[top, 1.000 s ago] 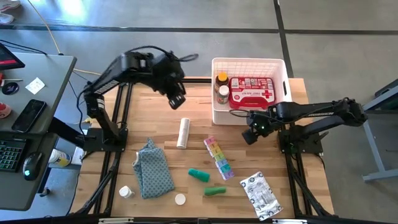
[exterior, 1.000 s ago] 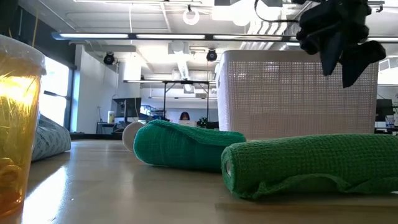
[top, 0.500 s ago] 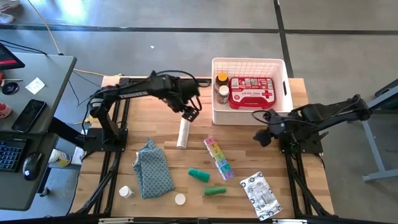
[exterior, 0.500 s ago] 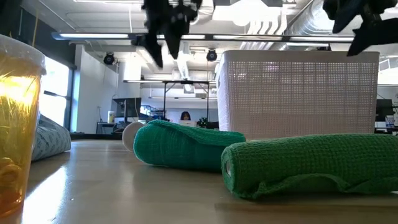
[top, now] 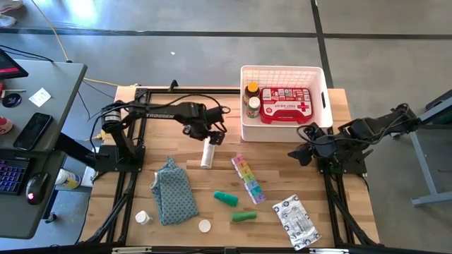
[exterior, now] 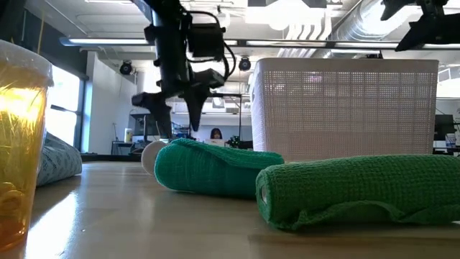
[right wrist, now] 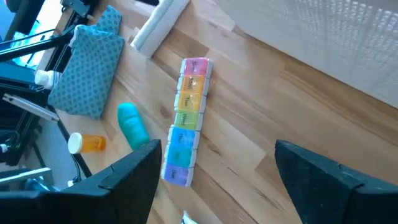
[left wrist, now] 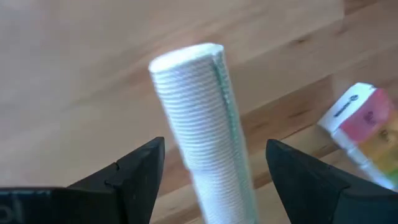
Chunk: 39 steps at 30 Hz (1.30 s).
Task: Pick & place medical supplies in basket/bin
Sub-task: Put the white bandage into the white bin
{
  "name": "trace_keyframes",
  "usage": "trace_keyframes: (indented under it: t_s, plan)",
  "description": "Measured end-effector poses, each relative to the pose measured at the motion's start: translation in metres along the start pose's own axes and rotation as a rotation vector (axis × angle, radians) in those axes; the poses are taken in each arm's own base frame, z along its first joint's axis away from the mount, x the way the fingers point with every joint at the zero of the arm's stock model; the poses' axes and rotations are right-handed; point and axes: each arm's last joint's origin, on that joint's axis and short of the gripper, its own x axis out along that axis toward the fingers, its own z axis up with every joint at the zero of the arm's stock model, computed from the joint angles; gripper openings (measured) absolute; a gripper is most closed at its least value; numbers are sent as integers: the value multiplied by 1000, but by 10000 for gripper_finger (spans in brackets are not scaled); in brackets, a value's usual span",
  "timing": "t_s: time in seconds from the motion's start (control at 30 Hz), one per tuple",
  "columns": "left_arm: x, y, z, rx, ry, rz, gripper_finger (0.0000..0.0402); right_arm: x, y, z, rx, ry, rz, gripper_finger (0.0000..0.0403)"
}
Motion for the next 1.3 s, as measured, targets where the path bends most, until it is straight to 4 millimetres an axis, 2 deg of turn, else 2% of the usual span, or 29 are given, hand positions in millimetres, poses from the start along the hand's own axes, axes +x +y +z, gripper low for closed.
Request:
trace_keyframes:
  t_s: [0.13,0.37,0.43,0.57,0.7,0.97,1.07,1.17,1.3]
  plan:
    - [14,4,0,-67,-17,-46,308,-1,-2,1,-3,-15,-9,302]
    - [43,25,-11,-126,54,54,307,-2,-4,5,12,-63,-22,302]
    - [52,25,-11,-127,70,53,307,-2,-5,6,17,-61,-22,302]
    - [60,21,-12,-93,115,37,303,-3,-6,6,17,-62,-27,302]
    - [56,17,-15,-61,116,68,268,-3,-6,6,24,-67,-30,302]
    - [41,4,-11,70,154,20,154,-5,-7,5,20,-45,-16,302]
    - [28,-5,-9,117,179,-30,151,-7,-8,6,23,-46,-3,302]
    - [-5,-23,-9,201,166,-69,151,-11,-9,6,31,-51,17,302]
    - [-68,-52,-16,348,20,-68,157,-14,-6,8,17,-74,70,302]
